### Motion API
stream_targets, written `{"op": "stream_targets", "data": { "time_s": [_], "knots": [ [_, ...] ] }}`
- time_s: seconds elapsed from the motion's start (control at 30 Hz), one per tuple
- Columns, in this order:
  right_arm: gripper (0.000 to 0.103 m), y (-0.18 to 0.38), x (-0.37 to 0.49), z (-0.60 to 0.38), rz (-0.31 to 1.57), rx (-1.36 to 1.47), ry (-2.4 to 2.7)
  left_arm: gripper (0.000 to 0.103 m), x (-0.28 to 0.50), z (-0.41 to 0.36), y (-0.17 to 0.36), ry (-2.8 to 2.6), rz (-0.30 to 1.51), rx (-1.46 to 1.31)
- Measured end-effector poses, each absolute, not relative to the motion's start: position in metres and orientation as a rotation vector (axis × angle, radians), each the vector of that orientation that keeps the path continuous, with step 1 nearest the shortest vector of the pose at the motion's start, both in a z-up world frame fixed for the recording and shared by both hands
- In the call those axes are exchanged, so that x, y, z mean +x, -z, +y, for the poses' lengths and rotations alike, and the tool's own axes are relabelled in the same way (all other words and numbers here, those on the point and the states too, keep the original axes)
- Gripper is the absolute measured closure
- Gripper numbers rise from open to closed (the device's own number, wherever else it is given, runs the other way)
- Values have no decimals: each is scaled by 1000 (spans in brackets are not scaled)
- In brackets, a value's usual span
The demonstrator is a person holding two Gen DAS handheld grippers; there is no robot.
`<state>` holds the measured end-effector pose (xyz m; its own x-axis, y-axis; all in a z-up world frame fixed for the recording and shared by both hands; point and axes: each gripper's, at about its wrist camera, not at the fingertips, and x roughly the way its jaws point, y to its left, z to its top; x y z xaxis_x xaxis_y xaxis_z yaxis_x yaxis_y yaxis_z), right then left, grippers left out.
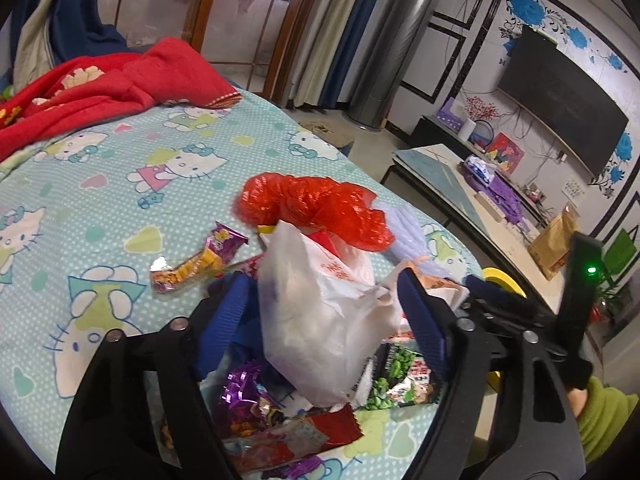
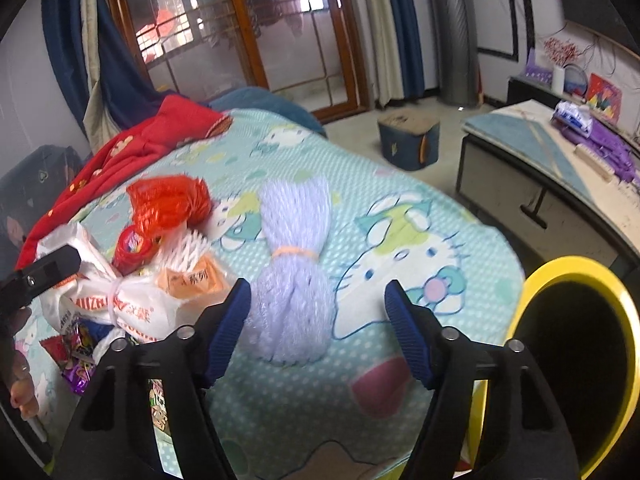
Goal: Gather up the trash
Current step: 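Close the left gripper on the white plastic bag while the right gripper grasps the lavender mesh bundle, then carry the white bag and lavender mesh bundle over the yellow bin with both grippers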
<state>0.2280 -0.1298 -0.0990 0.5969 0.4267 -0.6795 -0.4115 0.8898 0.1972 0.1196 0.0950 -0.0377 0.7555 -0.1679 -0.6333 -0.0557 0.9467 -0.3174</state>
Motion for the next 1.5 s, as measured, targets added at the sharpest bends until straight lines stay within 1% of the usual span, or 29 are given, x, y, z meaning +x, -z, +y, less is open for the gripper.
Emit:
{"op": "stream_targets", "data": {
  "time_s": [0.07, 0.1, 0.17, 0.23, 0.33, 0.37, 0.5, 0.6, 1.1, 1.5],
  "knots": [
    [50, 103, 228, -129, 809, 33, -500, 44, 120, 92, 38, 66, 716, -330],
    [53, 106, 228, -129, 818, 38, -512, 47, 119, 91, 37, 69, 712, -328],
    [66, 109, 226, -128, 826, 40, -529, 50, 117, 90, 37, 72, 707, -325],
    [73, 109, 222, -129, 821, 45, -541, 56, 115, 88, 36, 80, 706, -326],
    [77, 108, 219, -132, 803, 38, -538, 63, 113, 86, 33, 83, 697, -326],
    [78, 108, 218, -133, 798, 38, -539, 64, 112, 85, 32, 84, 692, -323],
    [78, 105, 217, -142, 778, 52, -514, 71, 106, 81, 24, 94, 656, -318],
    [79, 102, 216, -149, 764, 48, -504, 72, 102, 78, 17, 100, 630, -304],
    [79, 62, 192, -187, 664, 70, -483, 72, 91, 44, -15, 112, 521, -200],
    [80, 34, 162, -236, 589, 71, -422, 72, 91, 6, -24, 170, 503, -140]
  ]
}}
